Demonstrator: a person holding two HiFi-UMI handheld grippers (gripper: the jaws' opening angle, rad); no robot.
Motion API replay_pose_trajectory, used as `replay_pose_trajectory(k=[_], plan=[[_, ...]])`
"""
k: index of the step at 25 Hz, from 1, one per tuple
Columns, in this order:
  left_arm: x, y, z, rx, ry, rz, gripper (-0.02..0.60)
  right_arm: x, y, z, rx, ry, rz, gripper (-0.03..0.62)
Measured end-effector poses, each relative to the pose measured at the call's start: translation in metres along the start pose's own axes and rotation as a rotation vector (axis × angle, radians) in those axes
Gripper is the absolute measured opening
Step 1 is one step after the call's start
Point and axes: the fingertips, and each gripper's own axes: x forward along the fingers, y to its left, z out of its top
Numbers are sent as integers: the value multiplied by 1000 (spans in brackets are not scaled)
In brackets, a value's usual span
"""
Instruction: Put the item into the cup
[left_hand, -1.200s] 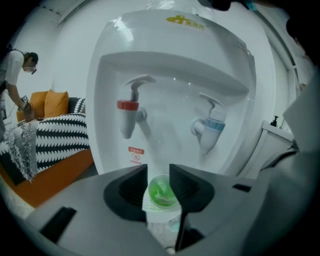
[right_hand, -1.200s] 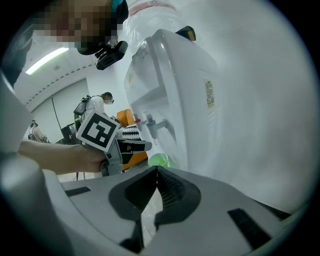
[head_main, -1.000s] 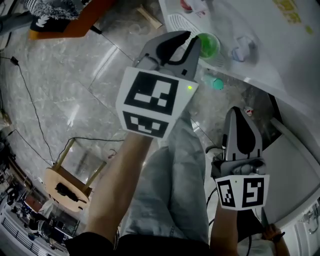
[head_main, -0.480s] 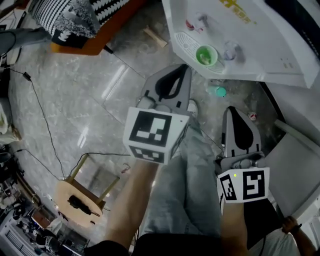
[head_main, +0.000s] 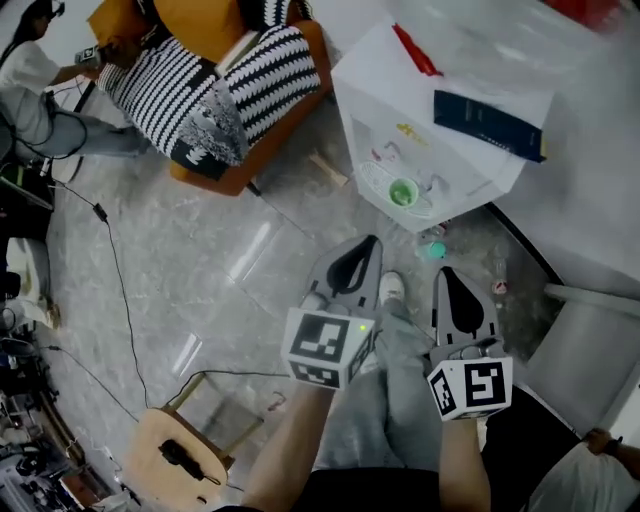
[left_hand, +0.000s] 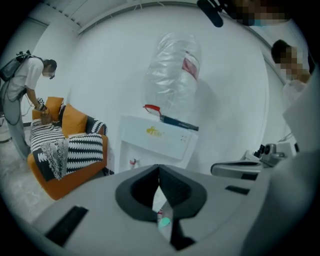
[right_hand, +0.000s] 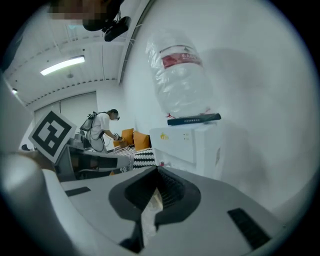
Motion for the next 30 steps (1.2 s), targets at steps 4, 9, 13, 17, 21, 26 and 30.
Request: replay_pose_trajectory(k=[4,9,13,17,21,26,30], plan=[[-38,-23,29,-27,-38,0,14,-26,16,44,-9,-52,0,9],[-86,-53,78,32,-110,-1,14,-59,37,94,-18,-130,24,9],[-136,-61,102,36,-169,60,14,-91,58,124,-12,-166,47,9],[-175,-72,121,16,-228,77,14,-117,77,166,-48,-241,81,9],[-204,-91,135,71,-237,68,14,-142,89,193,-32,-287,83,9],[-237,-116,152,99,-255,81,14,-170,118,230,-95,-333,164,9],[-261,-128,161,106,-287,123,14,-191,120,238,-137,-345,168,9]])
